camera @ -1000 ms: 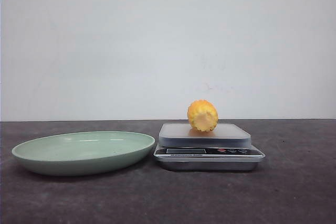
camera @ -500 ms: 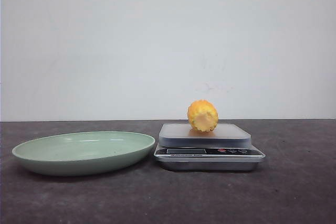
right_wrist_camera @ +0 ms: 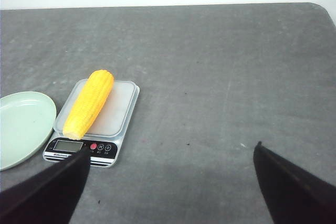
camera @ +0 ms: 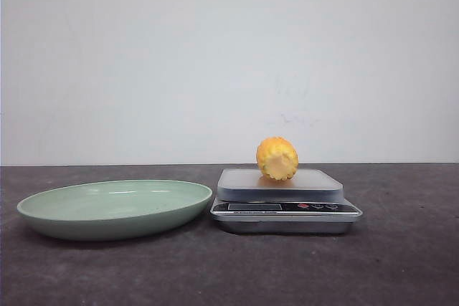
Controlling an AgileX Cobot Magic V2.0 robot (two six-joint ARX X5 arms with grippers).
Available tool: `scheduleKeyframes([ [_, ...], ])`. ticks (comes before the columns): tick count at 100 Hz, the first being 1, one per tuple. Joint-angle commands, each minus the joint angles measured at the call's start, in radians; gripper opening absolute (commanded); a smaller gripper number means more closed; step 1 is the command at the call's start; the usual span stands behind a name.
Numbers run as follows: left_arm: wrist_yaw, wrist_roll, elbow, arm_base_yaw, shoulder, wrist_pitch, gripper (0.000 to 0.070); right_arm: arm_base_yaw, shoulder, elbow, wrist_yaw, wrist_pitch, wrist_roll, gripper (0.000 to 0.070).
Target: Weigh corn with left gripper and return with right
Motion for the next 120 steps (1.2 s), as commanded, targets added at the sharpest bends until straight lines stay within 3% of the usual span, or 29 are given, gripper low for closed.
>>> scheduleKeyframes([
  [1, 0.000, 0.036, -0.015, -0.004, -0.023, -0.053, 0.0011, 0.003, 0.006, 0.014, 0.000, -0.016, 0.000, 0.0618],
  [25, -0.001, 0.038, -0.127, -0.004, -0.131, -0.053, 0.0011, 0.003, 0.006, 0.014, 0.001, -0.086, -0.010, 0.0618],
  [47, -0.001, 0.036, -0.136, -0.005, -0.159, -0.053, 0.0011, 0.003, 0.007, 0.014, -0.014, 0.033, 0.046, 0.0618],
  [60, -0.001, 0.036, -0.136, -0.004, -0.159, -0.053, 0.0011, 0.003, 0.008, 0.014, -0.099, 0.156, 0.101, 0.0612],
  [70, -0.001, 0.036, -0.140, -0.004, -0.159, -0.053, 0.0011, 0.003, 0.017, 0.014, -0.154, 0.225, 0.118, 0.0544],
  [98, -0.012, 0.041, -0.143, -0.005, -0.159, -0.053, 0.0011, 0.003, 0.079, 0.014, -0.292, 0.251, 0.119, 0.0532],
  [120, -0.068, 0.060, -0.171, -0.005, -0.159, -0.053, 0.0011, 0.003, 0.172, 0.014, -0.343, 0.314, 0.118, 0.0524],
])
